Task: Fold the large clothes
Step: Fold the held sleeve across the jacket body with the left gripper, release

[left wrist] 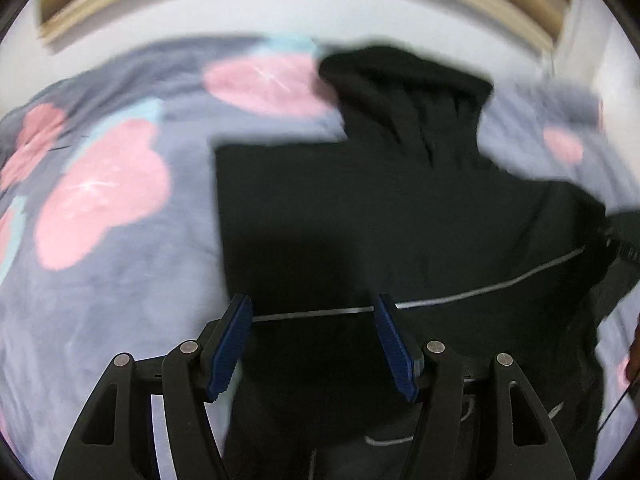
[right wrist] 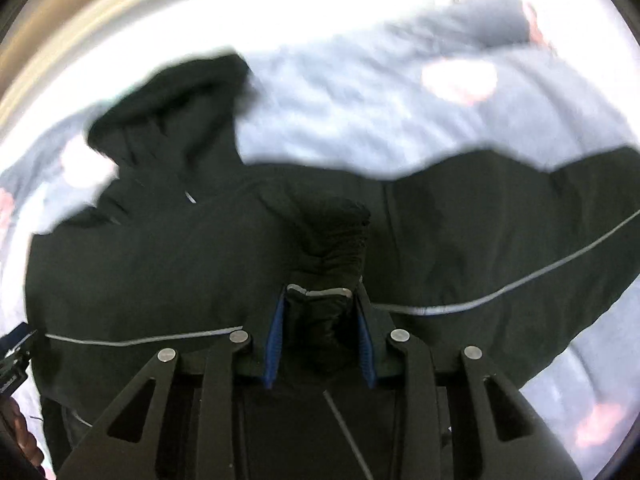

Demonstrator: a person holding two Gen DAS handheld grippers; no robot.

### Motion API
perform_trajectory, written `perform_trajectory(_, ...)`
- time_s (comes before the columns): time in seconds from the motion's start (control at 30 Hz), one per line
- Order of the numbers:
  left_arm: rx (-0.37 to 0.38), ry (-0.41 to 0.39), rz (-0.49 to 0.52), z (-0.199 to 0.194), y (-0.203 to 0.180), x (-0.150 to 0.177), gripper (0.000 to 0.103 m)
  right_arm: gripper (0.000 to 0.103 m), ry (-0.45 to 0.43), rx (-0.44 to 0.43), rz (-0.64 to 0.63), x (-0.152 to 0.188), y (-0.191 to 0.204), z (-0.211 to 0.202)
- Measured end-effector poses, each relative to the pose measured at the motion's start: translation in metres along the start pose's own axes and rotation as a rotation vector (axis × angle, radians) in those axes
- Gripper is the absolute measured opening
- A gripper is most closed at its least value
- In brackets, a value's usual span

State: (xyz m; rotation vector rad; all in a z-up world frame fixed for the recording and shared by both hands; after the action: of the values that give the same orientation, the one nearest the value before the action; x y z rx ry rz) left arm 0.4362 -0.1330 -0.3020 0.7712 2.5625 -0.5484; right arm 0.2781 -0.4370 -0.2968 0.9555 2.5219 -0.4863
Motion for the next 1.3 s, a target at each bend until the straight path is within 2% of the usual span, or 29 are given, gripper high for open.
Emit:
perform_trajectory(0.1, -0.121, 0.09, 0.076, 0.041, -0.006, 0.007, 0.066, 0.037, 0.056, 0.08, -0.09, 0.019, 0.01, 0.043)
perform_trajectory(0.13, -0.141, 0.11, 0.085, 0.05, -0.006, 0.009, 0.066, 0.039, 0.06, 0.08, -0.107, 0.023, 0.013, 0.053)
perform_trajectory(0.27, -0.146, 0.113, 0.075, 0.059, -0.003, 0.01, 0.068, 0.041, 0.064, 0.068, -0.12, 0.021, 0.012, 0.061)
perform_trajectory(0.37, -0.151, 0.102, 0.069, 0.05, -0.006, 0.007, 0.069, 0.045, 0.071, 0.041, -0.103, 0.017, -0.004, 0.042)
perform_trajectory(0.4, -0.126, 0.082, 0.057, 0.039, -0.011, 0.005, 0.069, 0.047, 0.055, 0.022, -0.083, 0.014, -0.008, 0.031)
perform_trajectory(0.47, -0.031, 0.032, 0.038, 0.019, -0.024, 0.001, 0.069, 0.068, 0.007, -0.027, -0.045, 0.008, -0.012, 0.008)
perform_trajectory(0.53, 0.052, -0.029, 0.04, 0.0, -0.046, -0.004, 0.069, 0.079, -0.058, -0.078, -0.027, 0.005, -0.009, -0.017)
perform_trajectory(0.6, 0.073, -0.053, 0.081, -0.005, -0.071, -0.007, 0.069, 0.079, -0.08, -0.079, -0.107, 0.006, 0.015, -0.028)
perform_trajectory(0.7, 0.076, -0.008, 0.127, 0.02, -0.093, -0.005, 0.069, 0.077, -0.04, -0.099, -0.191, 0.021, 0.043, -0.013)
perform_trajectory(0.77, 0.074, 0.047, 0.097, 0.045, -0.099, 0.005, 0.069, 0.074, 0.037, -0.072, -0.228, 0.037, 0.054, 0.014)
perform_trajectory(0.83, 0.06, 0.145, 0.019, 0.078, -0.089, 0.019, 0.069, 0.074, 0.053, -0.042, -0.261, 0.052, 0.06, 0.034)
perform_trajectory(0.97, 0.03, 0.132, 0.014, 0.088, -0.093, 0.023, 0.069, 0.075, 0.045, -0.034, -0.282, 0.055, 0.062, 0.037)
perform_trajectory(1.13, 0.026, 0.135, 0.026, 0.071, -0.099, 0.024, 0.07, 0.074, 0.073, -0.072, -0.273, 0.042, 0.058, 0.021)
perform_trajectory(1.23, 0.043, 0.122, 0.076, 0.035, -0.117, 0.03, 0.07, 0.074, 0.055, -0.105, -0.22, 0.045, 0.026, -0.017)
perform_trajectory(1.3, 0.043, 0.098, 0.124, 0.005, -0.126, 0.04, 0.07, 0.074, 0.038, -0.089, -0.181, 0.054, -0.005, -0.046)
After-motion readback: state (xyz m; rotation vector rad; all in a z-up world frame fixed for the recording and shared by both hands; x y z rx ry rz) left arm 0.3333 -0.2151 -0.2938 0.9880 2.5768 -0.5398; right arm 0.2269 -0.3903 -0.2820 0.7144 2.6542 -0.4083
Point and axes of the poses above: each gripper's, at about its wrist camera, not at the fingertips, and z roughly the way its jaws point, y to its left, x to its underside, the point moved 4 cm from there along z, roughly the way its jaws point, and after that the axes turned 13 degrees about x, right-handed, at the moved point
